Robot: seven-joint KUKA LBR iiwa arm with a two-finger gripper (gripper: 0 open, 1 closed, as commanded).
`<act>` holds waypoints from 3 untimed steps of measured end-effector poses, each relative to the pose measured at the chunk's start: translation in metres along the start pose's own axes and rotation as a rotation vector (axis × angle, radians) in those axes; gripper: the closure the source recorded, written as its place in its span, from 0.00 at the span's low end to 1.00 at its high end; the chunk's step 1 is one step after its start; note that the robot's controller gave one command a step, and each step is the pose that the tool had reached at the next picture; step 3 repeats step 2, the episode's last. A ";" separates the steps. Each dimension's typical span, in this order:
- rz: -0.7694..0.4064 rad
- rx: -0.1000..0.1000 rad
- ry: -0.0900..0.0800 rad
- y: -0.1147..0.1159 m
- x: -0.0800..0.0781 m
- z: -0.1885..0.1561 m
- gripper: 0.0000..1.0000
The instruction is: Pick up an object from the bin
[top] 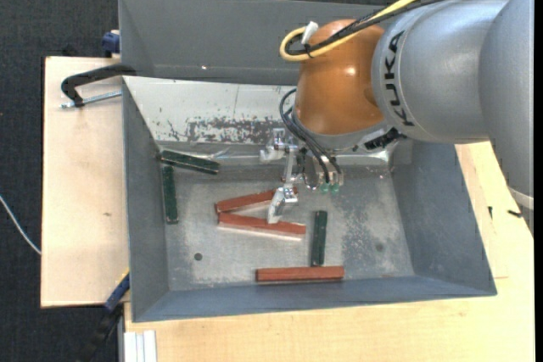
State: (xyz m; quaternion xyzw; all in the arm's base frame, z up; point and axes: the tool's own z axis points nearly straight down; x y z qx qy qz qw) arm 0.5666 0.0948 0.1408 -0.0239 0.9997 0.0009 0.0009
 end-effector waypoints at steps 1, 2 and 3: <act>-0.082 -0.001 0.000 0.017 0.023 0.064 1.00; -0.082 -0.001 0.000 0.017 0.023 0.064 1.00; -0.082 -0.001 0.000 0.017 0.023 0.064 1.00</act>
Offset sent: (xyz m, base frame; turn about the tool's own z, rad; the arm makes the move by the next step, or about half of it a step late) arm 0.0000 0.0000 0.0000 0.0000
